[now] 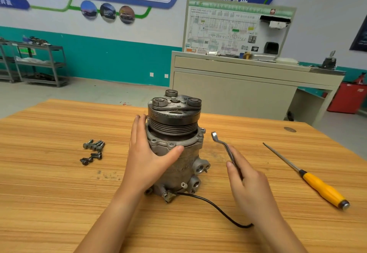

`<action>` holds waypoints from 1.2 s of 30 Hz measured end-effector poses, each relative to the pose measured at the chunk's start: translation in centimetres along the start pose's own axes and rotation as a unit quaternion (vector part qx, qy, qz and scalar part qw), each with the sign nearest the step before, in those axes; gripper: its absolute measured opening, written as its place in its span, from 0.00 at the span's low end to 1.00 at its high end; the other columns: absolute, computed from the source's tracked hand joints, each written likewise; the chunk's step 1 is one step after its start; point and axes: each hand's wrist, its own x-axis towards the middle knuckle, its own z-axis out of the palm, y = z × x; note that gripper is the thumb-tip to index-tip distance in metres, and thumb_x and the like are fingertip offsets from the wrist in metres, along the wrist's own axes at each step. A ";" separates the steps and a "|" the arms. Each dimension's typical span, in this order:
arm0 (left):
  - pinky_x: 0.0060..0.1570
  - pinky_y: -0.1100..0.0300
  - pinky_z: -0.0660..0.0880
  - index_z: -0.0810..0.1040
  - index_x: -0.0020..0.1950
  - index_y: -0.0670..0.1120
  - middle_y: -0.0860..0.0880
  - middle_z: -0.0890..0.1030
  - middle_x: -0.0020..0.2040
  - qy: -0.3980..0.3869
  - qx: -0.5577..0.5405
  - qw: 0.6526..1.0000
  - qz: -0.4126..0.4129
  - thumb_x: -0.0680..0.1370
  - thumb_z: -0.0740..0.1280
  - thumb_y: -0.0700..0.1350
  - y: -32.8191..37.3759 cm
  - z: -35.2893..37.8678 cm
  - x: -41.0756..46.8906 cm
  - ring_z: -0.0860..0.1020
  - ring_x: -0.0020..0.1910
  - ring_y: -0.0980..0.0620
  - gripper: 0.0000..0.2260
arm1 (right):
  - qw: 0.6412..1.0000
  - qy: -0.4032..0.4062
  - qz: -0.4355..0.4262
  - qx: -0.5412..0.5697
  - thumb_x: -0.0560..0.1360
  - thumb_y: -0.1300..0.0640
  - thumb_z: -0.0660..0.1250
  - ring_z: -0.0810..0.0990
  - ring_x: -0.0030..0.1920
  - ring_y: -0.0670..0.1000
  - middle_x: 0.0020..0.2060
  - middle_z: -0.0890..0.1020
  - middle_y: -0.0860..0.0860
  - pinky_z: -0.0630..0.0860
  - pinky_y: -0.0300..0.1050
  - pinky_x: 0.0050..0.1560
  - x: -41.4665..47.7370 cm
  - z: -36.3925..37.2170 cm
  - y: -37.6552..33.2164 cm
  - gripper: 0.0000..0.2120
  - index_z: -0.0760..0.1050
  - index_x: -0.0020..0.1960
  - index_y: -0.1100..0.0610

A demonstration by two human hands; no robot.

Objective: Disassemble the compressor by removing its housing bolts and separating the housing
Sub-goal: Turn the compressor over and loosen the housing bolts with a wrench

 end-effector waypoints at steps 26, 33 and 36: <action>0.68 0.59 0.54 0.53 0.76 0.52 0.54 0.53 0.77 -0.004 -0.004 1.000 0.011 0.59 0.64 0.71 0.1 -0.2 -0.2 0.53 0.74 0.57 0.50 | 0.823 -0.230 -0.088 -0.512 0.74 0.69 0.54 0.59 0.25 0.51 0.28 0.61 0.53 0.57 0.43 0.21 4.3 -4.6 -9.2 0.31 0.45 0.74 0.63; 0.69 0.60 0.53 0.55 0.76 0.51 0.53 0.54 0.77 0.011 -0.005 1.000 0.018 0.65 0.72 0.61 0.0 0.0 -0.1 0.52 0.73 0.60 0.44 | 0.835 -0.242 -0.065 -0.490 0.75 0.70 0.53 0.64 0.30 0.52 0.43 0.75 0.57 0.64 0.44 0.25 4.3 -4.3 -10.4 0.28 0.48 0.73 0.68; 0.69 0.60 0.53 0.55 0.76 0.50 0.53 0.54 0.77 0.012 -0.004 1.000 0.019 0.66 0.73 0.62 0.0 0.1 0.0 0.52 0.74 0.58 0.45 | 0.823 -0.256 -0.079 -0.501 0.76 0.70 0.53 0.71 0.39 0.53 0.61 0.70 0.63 0.62 0.44 0.24 3.6 -2.9 -11.3 0.28 0.44 0.72 0.72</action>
